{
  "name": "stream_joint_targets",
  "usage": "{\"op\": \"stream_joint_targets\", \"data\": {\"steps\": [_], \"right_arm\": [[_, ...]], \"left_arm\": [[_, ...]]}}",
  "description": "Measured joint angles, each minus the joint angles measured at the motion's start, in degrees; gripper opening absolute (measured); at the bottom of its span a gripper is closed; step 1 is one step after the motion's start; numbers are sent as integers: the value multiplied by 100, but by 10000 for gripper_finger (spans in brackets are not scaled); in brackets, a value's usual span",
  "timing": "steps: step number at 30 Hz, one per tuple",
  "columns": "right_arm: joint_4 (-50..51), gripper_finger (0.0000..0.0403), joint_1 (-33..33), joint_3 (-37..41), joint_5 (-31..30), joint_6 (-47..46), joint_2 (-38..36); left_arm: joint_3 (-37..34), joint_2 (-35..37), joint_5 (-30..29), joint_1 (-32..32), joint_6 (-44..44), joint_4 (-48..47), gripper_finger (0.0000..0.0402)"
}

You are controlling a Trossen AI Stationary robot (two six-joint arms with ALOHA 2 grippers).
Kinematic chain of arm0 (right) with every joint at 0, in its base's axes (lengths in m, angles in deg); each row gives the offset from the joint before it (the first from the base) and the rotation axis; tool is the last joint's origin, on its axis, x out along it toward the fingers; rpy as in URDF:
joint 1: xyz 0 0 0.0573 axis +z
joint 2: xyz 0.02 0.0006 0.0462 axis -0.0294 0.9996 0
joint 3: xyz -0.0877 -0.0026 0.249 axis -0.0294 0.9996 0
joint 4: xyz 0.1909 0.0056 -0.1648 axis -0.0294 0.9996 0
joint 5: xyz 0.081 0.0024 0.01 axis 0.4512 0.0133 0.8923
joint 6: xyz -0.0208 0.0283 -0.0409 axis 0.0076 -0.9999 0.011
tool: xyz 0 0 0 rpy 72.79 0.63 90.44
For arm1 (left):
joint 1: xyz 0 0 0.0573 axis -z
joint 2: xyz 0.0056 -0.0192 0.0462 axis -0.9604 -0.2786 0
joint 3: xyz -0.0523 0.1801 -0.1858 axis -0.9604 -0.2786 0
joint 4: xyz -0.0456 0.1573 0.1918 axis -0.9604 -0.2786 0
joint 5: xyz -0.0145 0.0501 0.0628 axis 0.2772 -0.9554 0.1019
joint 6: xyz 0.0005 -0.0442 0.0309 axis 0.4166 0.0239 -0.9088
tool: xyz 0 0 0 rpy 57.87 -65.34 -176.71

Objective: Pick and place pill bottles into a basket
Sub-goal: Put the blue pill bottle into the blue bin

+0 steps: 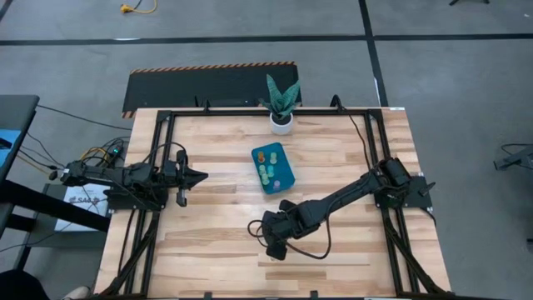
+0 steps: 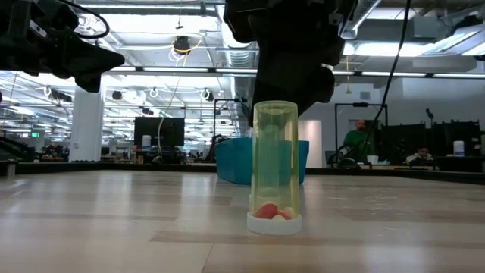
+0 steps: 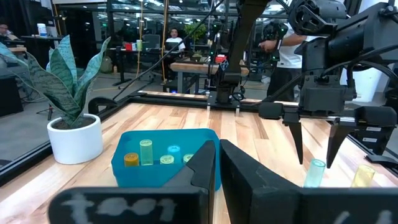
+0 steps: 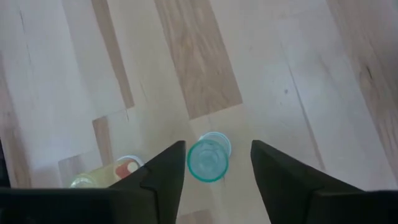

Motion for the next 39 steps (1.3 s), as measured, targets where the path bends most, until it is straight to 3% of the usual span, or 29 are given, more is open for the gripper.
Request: {"op": "stream_joint_targets", "data": {"steps": [13,22,32,36,39], "right_arm": [[42,88,-37,-2,25,147,0],[257,69,-255,7,-27,509,-24],[554,6,-562,6,-40,948,-214],[973,4,-583,-4,-33,1155,-393],[1195,26,-555,-4,-12,1502,-398]], "left_arm": [[2,0,0,-2,0,0,9],[2,-1,2,-1,0,0,9],[2,0,2,-2,0,0,9],[1,-1,2,0,0,-1,9],[0,-2,2,-2,0,-2,9]]}}
